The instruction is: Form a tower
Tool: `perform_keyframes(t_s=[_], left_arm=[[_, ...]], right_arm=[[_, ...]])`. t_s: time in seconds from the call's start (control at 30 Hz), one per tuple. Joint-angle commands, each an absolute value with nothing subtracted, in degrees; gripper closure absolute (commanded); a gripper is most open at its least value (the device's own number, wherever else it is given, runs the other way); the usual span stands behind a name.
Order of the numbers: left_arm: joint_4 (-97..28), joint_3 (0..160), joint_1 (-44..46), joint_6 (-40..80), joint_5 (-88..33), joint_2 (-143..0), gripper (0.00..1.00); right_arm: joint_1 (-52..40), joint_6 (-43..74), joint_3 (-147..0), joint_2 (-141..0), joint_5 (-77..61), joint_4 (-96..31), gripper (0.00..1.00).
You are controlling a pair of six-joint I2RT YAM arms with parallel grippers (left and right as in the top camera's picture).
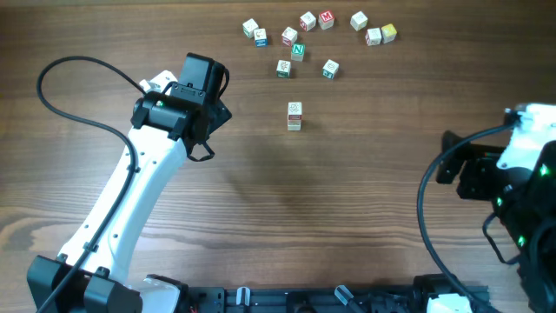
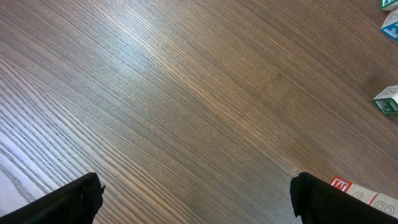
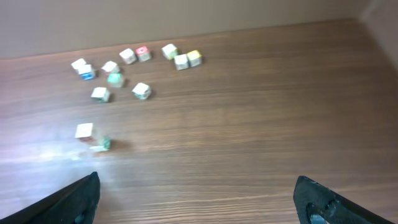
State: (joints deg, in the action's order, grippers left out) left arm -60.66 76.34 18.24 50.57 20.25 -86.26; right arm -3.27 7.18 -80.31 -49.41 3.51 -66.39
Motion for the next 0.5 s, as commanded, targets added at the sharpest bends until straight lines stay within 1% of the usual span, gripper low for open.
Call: perform_keyframes(t_s=[0.0, 0.13, 0.2, 0.3, 0.4, 0.47], left_arm=[[-60.71, 75.99, 17.87, 51.68, 20.4, -86.48, 0.0], [-60.71, 75.99, 17.87, 51.68, 20.38, -86.48, 0.0], [-60.71, 75.99, 17.87, 51.68, 20.38, -86.48, 0.0], [-60.71, 75.99, 17.87, 51.68, 20.38, -86.48, 0.0], [-60.71, 75.99, 17.87, 51.68, 20.4, -86.48, 0.0], [-60.71, 75.99, 17.87, 51.68, 20.38, -86.48, 0.0]], right_arm=[[-3.05, 6.48, -80.12, -53.08, -1.78, -64.71, 0.01], [-3.05, 12.14, -80.12, -59.4, -2.02, -63.16, 0.0], [-3.05, 13.63, -80.12, -63.31, -2.13, -59.55, 0.0], [-4.25, 9.76, -80.12, -68.23, -3.31, -51.79, 0.0], [-5.87, 2.07, -80.12, -71.55, -5.96, -45.15, 0.0], [-6.46, -0.58, -80.12, -72.66, -7.49, -43.48, 0.0]])
